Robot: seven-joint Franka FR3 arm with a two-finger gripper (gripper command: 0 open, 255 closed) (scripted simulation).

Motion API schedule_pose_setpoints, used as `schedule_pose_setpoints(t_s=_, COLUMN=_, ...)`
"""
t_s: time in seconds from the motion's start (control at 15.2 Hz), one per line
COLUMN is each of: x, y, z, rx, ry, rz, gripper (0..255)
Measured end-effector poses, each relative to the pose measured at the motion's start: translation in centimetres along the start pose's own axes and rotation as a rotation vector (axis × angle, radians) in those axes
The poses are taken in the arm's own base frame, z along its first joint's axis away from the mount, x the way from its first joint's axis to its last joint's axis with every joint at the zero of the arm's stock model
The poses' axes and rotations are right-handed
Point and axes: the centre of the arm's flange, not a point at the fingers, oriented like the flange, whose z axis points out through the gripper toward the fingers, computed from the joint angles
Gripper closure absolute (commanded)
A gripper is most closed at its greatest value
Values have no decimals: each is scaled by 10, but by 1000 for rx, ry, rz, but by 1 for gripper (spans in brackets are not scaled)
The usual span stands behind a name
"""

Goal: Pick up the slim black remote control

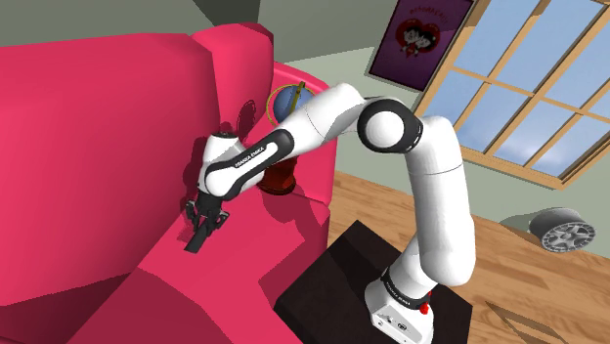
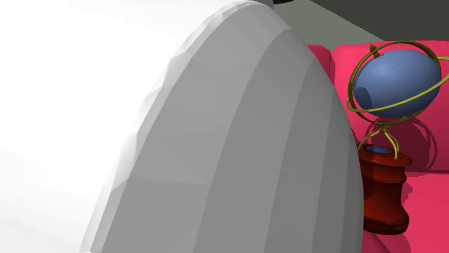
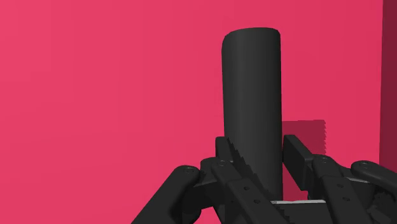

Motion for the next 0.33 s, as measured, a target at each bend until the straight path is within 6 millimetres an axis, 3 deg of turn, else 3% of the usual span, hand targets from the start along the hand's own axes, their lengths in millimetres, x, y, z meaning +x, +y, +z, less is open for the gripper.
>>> schedule_pose_setpoints(t_s=0.33, x=-5, y=-2, z=-23, rx=0, ry=0, rz=0, gripper=255)
